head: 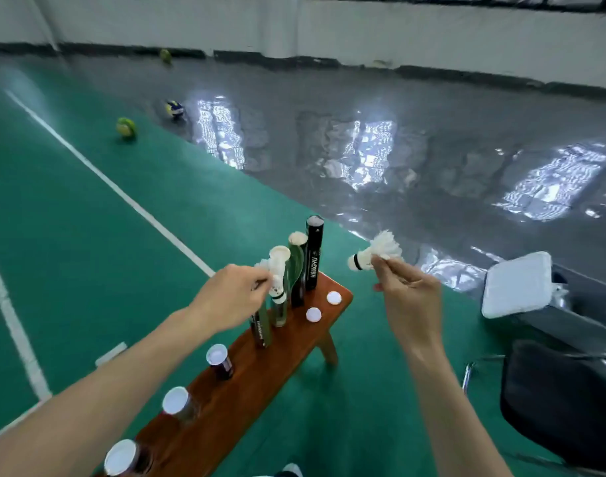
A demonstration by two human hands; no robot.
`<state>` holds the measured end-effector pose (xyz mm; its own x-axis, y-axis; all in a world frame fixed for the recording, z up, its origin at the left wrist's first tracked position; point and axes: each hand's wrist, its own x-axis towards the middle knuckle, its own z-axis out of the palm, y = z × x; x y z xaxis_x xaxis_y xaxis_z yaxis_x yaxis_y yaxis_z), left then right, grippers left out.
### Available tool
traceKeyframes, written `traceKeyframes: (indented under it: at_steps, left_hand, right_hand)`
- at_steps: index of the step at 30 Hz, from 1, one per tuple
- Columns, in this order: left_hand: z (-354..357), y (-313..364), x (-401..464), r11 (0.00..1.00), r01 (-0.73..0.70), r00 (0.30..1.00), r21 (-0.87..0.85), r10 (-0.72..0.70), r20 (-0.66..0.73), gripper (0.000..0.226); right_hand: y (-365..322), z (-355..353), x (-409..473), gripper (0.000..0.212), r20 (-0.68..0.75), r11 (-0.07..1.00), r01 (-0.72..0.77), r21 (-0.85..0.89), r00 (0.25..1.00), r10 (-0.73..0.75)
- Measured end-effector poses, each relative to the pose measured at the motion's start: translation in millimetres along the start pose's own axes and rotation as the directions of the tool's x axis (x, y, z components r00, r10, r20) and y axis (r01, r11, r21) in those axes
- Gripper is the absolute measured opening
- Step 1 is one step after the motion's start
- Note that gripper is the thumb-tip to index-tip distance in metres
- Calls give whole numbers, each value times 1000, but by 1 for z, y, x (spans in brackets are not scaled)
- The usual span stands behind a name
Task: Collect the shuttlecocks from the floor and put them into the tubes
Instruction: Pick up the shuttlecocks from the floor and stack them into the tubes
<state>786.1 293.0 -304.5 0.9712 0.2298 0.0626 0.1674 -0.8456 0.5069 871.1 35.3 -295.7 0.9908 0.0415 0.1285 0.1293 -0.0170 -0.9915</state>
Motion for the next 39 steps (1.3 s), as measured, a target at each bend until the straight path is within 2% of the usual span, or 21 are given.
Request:
traceKeyframes:
  at_steps: [4, 9, 15, 20, 22, 28, 33, 36, 39]
  left_hand:
    - [23, -11, 66, 995, 93, 994, 45, -95, 48, 23]
    - [51, -33, 126, 968, 191, 969, 161, -212, 129, 26]
    - [77, -40, 216, 918, 386, 922, 90, -382, -61, 24]
    - [109, -27, 281, 843, 535, 845, 61, -532, -61, 27]
    - [121, -24, 300, 833, 548, 836, 72, -545, -60, 28]
    - [155, -31, 345, 753, 640, 767, 152, -639, -61, 26]
    - [175, -36, 356, 704, 687, 719, 181, -694, -30, 25]
    - [182, -35, 356, 686, 706, 692, 178, -721, 36, 24]
    - [179, -30, 352, 675, 722, 681, 151, -732, 9, 30]
  right_hand:
    - [26, 22, 63, 7, -69, 999, -34, 40, 997, 37]
    - [73, 61, 143, 11, 36, 990, -142, 7, 989, 142]
    - [124, 107, 263, 9, 264, 979, -203, -35, 943, 205]
    - [157, 125, 337, 14, 399, 962, -242, -124, 876, 272]
    - [166, 125, 357, 8, 451, 963, -223, -153, 851, 269]
    - [193, 122, 418, 12, 548, 947, -248, -206, 773, 321]
    - [195, 123, 441, 7, 556, 931, -299, -212, 746, 366]
    - [192, 128, 449, 7, 606, 946, -258, -196, 726, 324]
    - [194, 140, 449, 14, 653, 960, -191, -206, 704, 280]
